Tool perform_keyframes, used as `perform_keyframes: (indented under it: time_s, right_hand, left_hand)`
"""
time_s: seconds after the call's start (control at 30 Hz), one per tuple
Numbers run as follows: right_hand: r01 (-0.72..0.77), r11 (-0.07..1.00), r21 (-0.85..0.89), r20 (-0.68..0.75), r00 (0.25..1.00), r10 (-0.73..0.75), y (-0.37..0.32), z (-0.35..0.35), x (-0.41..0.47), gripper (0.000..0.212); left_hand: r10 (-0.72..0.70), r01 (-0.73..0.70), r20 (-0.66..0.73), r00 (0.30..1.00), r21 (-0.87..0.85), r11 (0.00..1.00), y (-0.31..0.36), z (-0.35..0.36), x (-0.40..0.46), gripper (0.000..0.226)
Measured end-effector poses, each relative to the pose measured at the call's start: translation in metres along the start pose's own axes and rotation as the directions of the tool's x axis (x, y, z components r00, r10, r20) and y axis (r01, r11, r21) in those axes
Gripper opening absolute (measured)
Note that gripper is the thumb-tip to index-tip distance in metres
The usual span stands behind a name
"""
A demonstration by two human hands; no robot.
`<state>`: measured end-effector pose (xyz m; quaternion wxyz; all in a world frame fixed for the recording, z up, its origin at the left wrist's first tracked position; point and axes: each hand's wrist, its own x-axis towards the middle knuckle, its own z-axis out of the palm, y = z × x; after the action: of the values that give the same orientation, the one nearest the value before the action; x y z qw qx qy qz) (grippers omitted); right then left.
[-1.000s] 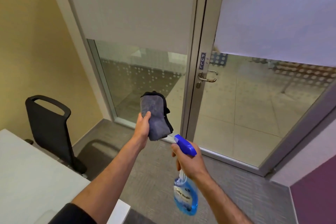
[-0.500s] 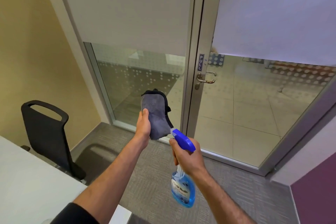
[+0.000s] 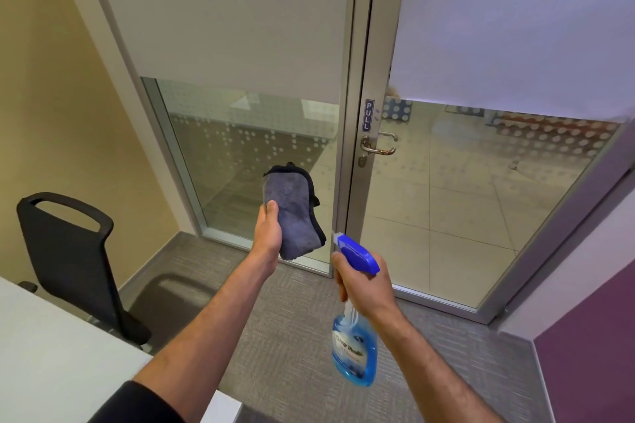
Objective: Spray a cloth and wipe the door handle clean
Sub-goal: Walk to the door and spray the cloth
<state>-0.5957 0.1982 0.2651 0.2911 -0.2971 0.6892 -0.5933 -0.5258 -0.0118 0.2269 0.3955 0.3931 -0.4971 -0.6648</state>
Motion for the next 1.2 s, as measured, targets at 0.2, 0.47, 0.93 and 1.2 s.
perform_keyframes:
  time_s: [0.2,0.47,0.93,1.2]
  right_hand:
    - [0.036,0.996,0.079,-0.001,0.999,-0.036,-0.020,0.008,0.008,0.024]
    - [-0.020,0.998,-0.056,0.069,0.997,0.024,0.000,0.016,-0.001,0.031]
    - [-0.008,1.000,0.012,0.025,1.000,0.007,-0.015,0.007,0.001,0.027]
    - [-0.033,0.999,0.039,0.020,0.999,0.032,-0.015,0.012,0.001,0.025]
  left_hand:
    - [-0.026,0.026,0.019,0.999,0.006,1.000,-0.003,0.007,-0.007,0.030]
    - [-0.018,0.018,0.011,1.000,-0.026,0.999,0.006,0.006,-0.009,0.020]
    - [-0.015,0.015,0.004,1.000,0.015,1.000,0.014,0.008,-0.024,0.018]
    - [-0.005,0.005,0.000,1.000,0.003,1.000,0.015,0.005,-0.031,0.018]
